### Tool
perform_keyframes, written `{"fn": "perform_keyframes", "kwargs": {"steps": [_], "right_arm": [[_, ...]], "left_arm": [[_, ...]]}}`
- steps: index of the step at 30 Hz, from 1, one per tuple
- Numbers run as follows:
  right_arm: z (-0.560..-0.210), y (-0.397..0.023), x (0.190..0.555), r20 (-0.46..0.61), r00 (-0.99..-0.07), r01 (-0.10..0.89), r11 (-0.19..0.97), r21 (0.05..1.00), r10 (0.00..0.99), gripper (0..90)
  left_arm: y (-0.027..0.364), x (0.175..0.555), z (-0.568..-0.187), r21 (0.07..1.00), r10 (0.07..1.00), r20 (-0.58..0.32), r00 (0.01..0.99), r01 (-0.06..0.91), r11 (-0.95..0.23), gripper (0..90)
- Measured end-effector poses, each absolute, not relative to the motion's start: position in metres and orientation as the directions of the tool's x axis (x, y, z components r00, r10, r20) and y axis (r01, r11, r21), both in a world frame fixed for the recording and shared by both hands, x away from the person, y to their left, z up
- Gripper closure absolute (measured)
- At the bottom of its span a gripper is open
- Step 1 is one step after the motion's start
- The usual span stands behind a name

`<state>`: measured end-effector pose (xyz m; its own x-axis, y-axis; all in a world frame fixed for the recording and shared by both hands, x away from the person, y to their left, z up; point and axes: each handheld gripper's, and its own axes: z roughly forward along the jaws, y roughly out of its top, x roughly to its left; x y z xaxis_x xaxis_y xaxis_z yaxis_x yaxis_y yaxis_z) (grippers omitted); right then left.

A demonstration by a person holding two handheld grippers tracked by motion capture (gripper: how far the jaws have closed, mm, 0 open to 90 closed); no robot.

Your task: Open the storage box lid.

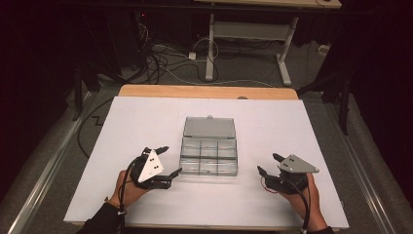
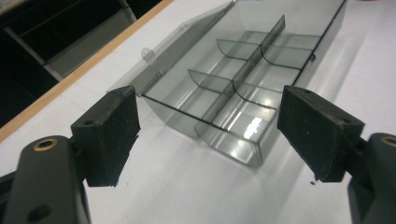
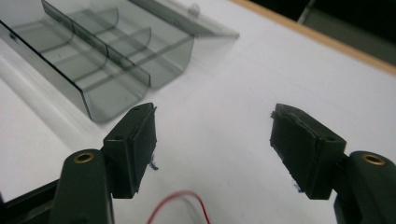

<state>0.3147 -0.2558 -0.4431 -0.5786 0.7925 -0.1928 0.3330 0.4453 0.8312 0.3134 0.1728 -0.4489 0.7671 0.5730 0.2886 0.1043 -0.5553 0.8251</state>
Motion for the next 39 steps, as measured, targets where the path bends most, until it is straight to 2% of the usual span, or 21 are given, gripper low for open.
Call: {"fn": "perform_keyframes", "kwargs": {"steps": [5,9,11,17,21,25,28,30,37,39], "right_arm": [[-0.456,-0.27,0.313,-0.168,-0.55,0.413,0.441,0.797,0.818,37.6],[-0.465,-0.278,0.314,-0.159,-0.531,0.463,0.442,0.768,0.832,43.9],[-0.467,-0.279,0.317,-0.15,-0.536,0.479,0.446,0.756,0.831,48.8],[-0.472,-0.279,0.321,-0.114,-0.562,0.53,0.462,0.711,0.819,58.0],[-0.472,-0.283,0.319,-0.065,-0.558,0.557,0.431,0.71,0.827,69.4],[-0.472,-0.285,0.315,-0.064,-0.557,0.557,0.43,0.71,0.828,79.0],[-0.472,-0.281,0.316,-0.103,-0.565,0.539,0.461,0.705,0.819,89.2],[-0.472,-0.278,0.317,-0.13,-0.567,0.527,0.479,0.702,0.814,90.0],[-0.471,-0.281,0.317,-0.118,-0.571,0.515,0.466,0.72,0.813,90.0],[-0.471,-0.282,0.317,-0.122,-0.568,0.505,0.461,0.729,0.814,90.0]], "left_arm": [[0.186,0.303,-0.456,0.81,0.587,0.286,0.757,0.137,-0.571,20.2],[0.198,0.295,-0.463,0.805,0.598,0.244,0.764,0.185,-0.564,20.3],[0.203,0.29,-0.467,0.789,0.595,0.251,0.764,0.195,-0.583,20.3],[0.215,0.278,-0.474,0.781,0.608,0.197,0.769,0.252,-0.571,20.5],[0.221,0.274,-0.475,0.781,0.614,0.194,0.765,0.259,-0.569,20.7],[0.223,0.272,-0.474,0.784,0.619,0.197,0.761,0.257,-0.565,20.7],[0.225,0.271,-0.474,0.786,0.626,0.195,0.755,0.262,-0.56,20.7],[0.226,0.271,-0.474,0.786,0.631,0.192,0.752,0.267,-0.557,20.7],[0.225,0.276,-0.476,0.787,0.614,0.21,0.761,0.241,-0.567,20.7],[0.226,0.275,-0.476,0.792,0.618,0.191,0.762,0.252,-0.556,20.7]]}}
